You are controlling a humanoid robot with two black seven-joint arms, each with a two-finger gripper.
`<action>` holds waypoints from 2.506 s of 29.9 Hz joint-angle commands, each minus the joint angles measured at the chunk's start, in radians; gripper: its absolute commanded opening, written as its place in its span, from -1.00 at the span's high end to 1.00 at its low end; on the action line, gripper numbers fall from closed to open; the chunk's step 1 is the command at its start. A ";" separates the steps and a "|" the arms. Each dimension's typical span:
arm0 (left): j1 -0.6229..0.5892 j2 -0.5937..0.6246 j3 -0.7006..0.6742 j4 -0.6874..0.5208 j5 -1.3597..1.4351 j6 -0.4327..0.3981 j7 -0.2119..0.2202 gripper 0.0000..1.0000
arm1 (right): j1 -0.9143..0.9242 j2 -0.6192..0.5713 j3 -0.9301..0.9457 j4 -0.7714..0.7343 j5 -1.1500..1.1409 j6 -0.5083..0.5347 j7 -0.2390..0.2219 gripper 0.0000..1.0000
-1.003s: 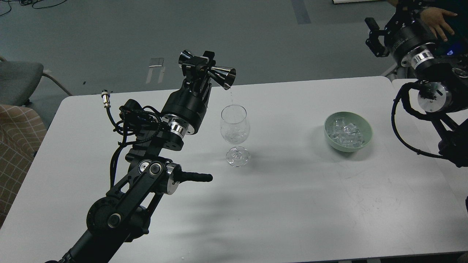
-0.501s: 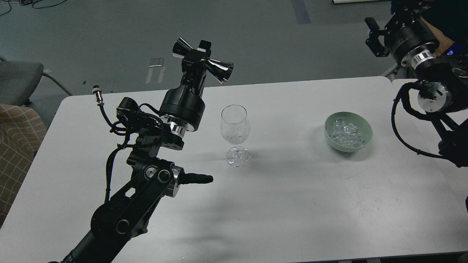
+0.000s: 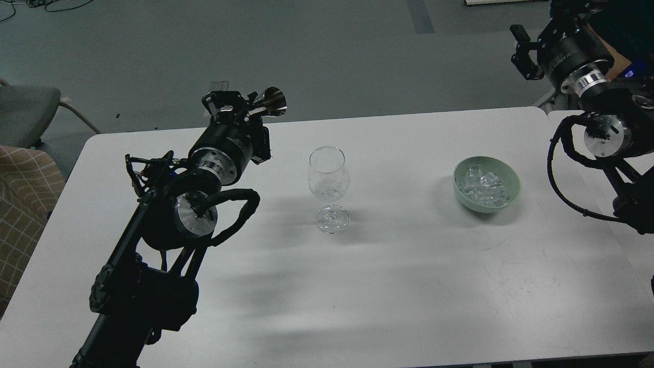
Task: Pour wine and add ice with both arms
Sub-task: 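Turn the jigger upright and move it back from the glass, then lower the jigger onto the table and open the left gripper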
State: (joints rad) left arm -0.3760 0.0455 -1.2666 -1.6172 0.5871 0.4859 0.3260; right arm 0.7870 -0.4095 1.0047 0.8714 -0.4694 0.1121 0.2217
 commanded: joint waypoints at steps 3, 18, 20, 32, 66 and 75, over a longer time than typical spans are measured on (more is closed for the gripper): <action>0.023 0.074 -0.138 0.008 -0.320 0.003 0.005 1.00 | 0.000 0.003 0.000 0.000 0.000 0.000 -0.001 -1.00; 0.232 0.070 -0.441 0.016 -0.523 0.003 -0.007 1.00 | -0.008 0.008 -0.001 0.000 0.000 0.000 -0.001 -1.00; 0.253 0.056 -0.459 0.046 -0.546 -0.021 -0.008 1.00 | -0.009 0.005 -0.001 0.000 0.000 0.000 -0.001 -1.00; 0.296 0.010 -0.530 0.209 -0.556 -0.298 -0.013 1.00 | -0.022 0.006 0.000 0.000 0.000 0.000 0.001 -1.00; 0.226 0.017 -0.517 0.543 -0.569 -0.513 -0.074 0.23 | -0.023 0.009 0.000 0.000 -0.006 -0.006 0.001 -1.00; 0.223 0.020 -0.514 0.543 -0.564 -0.509 -0.074 0.19 | -0.023 0.009 0.000 -0.002 -0.006 -0.006 0.001 -1.00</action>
State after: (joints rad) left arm -0.1514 0.0656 -1.7820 -1.0738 0.0215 -0.0247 0.2518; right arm 0.7639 -0.4006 1.0048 0.8713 -0.4743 0.1058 0.2224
